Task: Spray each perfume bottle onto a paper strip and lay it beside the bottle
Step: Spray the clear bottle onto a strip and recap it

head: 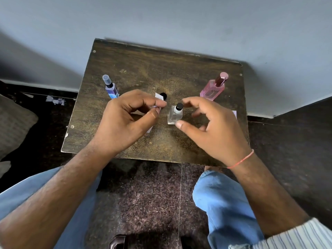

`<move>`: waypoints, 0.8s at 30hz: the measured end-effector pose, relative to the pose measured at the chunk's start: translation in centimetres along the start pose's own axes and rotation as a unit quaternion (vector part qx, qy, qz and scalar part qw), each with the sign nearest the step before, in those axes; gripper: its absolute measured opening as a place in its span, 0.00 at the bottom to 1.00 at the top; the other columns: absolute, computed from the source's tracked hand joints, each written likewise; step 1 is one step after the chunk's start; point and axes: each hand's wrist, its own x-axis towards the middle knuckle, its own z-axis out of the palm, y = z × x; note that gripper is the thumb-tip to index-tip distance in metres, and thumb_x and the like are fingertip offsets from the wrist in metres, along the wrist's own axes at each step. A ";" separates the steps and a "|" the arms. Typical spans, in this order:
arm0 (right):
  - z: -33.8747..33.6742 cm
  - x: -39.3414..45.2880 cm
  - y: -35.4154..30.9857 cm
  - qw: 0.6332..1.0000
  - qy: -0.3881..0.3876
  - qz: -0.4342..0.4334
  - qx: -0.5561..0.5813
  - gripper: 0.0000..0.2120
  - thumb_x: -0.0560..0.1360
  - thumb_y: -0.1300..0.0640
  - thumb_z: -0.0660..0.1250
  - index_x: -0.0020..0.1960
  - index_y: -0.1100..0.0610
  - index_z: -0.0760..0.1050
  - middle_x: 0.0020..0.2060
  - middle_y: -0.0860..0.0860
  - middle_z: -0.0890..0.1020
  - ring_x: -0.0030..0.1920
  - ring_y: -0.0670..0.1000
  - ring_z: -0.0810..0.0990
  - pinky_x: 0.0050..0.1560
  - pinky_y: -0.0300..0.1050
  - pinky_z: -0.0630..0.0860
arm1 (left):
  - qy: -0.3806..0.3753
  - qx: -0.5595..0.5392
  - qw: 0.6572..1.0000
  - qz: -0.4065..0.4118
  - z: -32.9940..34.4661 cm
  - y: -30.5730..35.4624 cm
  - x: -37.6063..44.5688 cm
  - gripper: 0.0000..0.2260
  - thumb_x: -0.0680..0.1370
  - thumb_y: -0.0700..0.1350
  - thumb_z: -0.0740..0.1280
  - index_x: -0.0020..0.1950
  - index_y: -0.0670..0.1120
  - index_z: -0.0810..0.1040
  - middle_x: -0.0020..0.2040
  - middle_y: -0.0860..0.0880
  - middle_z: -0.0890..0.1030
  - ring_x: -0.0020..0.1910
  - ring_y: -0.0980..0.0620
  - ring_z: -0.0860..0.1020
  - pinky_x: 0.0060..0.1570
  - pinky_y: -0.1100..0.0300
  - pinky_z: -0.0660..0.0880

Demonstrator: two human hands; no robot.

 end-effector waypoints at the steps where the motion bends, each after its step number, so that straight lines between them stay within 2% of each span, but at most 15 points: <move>1: 0.5 0.1 0.1 1.000 -0.003 0.002 0.014 0.25 0.76 0.46 0.79 0.71 0.47 0.80 0.61 0.39 0.84 0.54 0.44 0.85 0.50 0.43 0.82 | 0.003 -0.012 1.000 -0.007 0.0 -0.1 0.1 0.08 0.80 0.41 0.74 0.56 0.51 0.88 0.54 0.48 0.87 0.48 0.44 0.85 0.50 0.56 0.80; 4: 1.5 0.3 0.1 0.999 -0.008 0.003 0.039 0.24 0.76 0.46 0.79 0.71 0.46 0.80 0.61 0.39 0.85 0.56 0.45 0.84 0.51 0.47 0.82 | 0.008 -0.053 0.998 -0.028 -0.1 -0.3 0.1 0.11 0.79 0.38 0.75 0.56 0.53 0.88 0.55 0.50 0.85 0.44 0.38 0.80 0.46 0.54 0.77; 7: 2.0 0.5 0.2 0.997 0.009 0.027 0.073 0.18 0.76 0.48 0.80 0.65 0.48 0.84 0.52 0.40 0.87 0.44 0.39 0.83 0.44 0.39 0.77 | 0.014 -0.095 0.994 -0.047 -0.4 -0.4 0.3 0.16 0.80 0.34 0.75 0.58 0.55 0.87 0.56 0.55 0.85 0.38 0.50 0.76 0.40 0.59 0.73; 8: 2.1 0.6 0.2 0.993 0.013 0.049 0.105 0.17 0.76 0.50 0.80 0.64 0.48 0.85 0.50 0.42 0.87 0.40 0.38 0.82 0.42 0.39 0.78 | 0.014 -0.109 0.993 -0.053 -0.5 -0.3 0.3 0.17 0.80 0.33 0.75 0.59 0.55 0.87 0.58 0.55 0.85 0.37 0.51 0.75 0.40 0.59 0.73; 10: 2.0 0.8 -0.1 0.971 0.009 0.095 0.221 0.15 0.78 0.53 0.78 0.63 0.50 0.84 0.51 0.46 0.88 0.43 0.43 0.85 0.44 0.50 0.86 | 0.013 -0.129 0.990 -0.063 -0.6 -0.4 0.2 0.17 0.79 0.34 0.76 0.62 0.53 0.87 0.60 0.52 0.85 0.37 0.41 0.75 0.43 0.54 0.75; 12: 1.7 0.9 -1.1 0.912 -0.010 0.144 0.384 0.14 0.79 0.55 0.74 0.64 0.52 0.83 0.54 0.51 0.88 0.51 0.53 0.89 0.44 0.59 0.89 | 0.004 -0.148 0.986 -0.078 -0.8 -0.4 0.1 0.18 0.79 0.35 0.76 0.65 0.52 0.86 0.55 0.43 0.87 0.38 0.36 0.75 0.44 0.45 0.73; 14: 1.4 0.9 -2.1 0.834 -0.045 0.182 0.518 0.16 0.81 0.53 0.68 0.68 0.55 0.79 0.52 0.55 0.86 0.48 0.60 0.89 0.37 0.56 0.87 | -0.008 -0.164 0.982 -0.098 -0.9 -0.3 0.0 0.19 0.79 0.37 0.76 0.67 0.52 0.84 0.41 0.38 0.85 0.37 0.39 0.73 0.41 0.45 0.70; 15: 1.3 0.9 -2.5 0.800 -0.065 0.195 0.564 0.17 0.82 0.52 0.65 0.69 0.56 0.77 0.50 0.55 0.84 0.43 0.60 0.88 0.32 0.51 0.85 | -0.013 -0.167 0.981 -0.102 -0.9 -0.2 -0.1 0.19 0.79 0.36 0.76 0.67 0.52 0.84 0.37 0.39 0.84 0.36 0.40 0.72 0.39 0.46 0.70; 17: 1.2 1.0 -3.1 0.748 -0.095 0.217 0.620 0.18 0.84 0.51 0.60 0.71 0.56 0.76 0.45 0.52 0.79 0.33 0.54 0.81 0.25 0.40 0.74 | -0.021 -0.171 0.979 -0.107 -0.9 -0.1 -0.2 0.19 0.79 0.36 0.76 0.68 0.52 0.83 0.37 0.34 0.82 0.36 0.41 0.73 0.39 0.47 0.70; 20: 1.2 1.1 -3.5 0.687 -0.145 0.247 0.668 0.20 0.85 0.48 0.54 0.66 0.55 0.78 0.39 0.50 0.74 0.26 0.46 0.63 0.25 0.35 0.56 | -0.029 -0.187 0.976 -0.107 -0.9 0.1 -0.2 0.20 0.79 0.37 0.77 0.68 0.53 0.83 0.40 0.28 0.81 0.37 0.41 0.73 0.39 0.47 0.69; 22: 1.4 1.1 -3.7 0.655 -0.180 0.250 0.690 0.23 0.84 0.43 0.53 0.62 0.55 0.80 0.34 0.49 0.71 0.24 0.46 0.56 0.25 0.35 0.53 | -0.030 -0.189 0.975 -0.111 -1.0 0.1 -0.2 0.21 0.78 0.38 0.77 0.69 0.53 0.83 0.41 0.28 0.82 0.37 0.41 0.73 0.39 0.45 0.70; 24: 1.5 1.1 -3.7 0.627 -0.211 0.248 0.708 0.26 0.84 0.38 0.53 0.59 0.56 0.81 0.28 0.48 0.70 0.22 0.46 0.55 0.25 0.33 0.53 | -0.030 -0.187 0.975 -0.113 -1.0 0.0 -0.2 0.22 0.77 0.39 0.77 0.69 0.54 0.82 0.40 0.29 0.82 0.36 0.41 0.73 0.39 0.44 0.70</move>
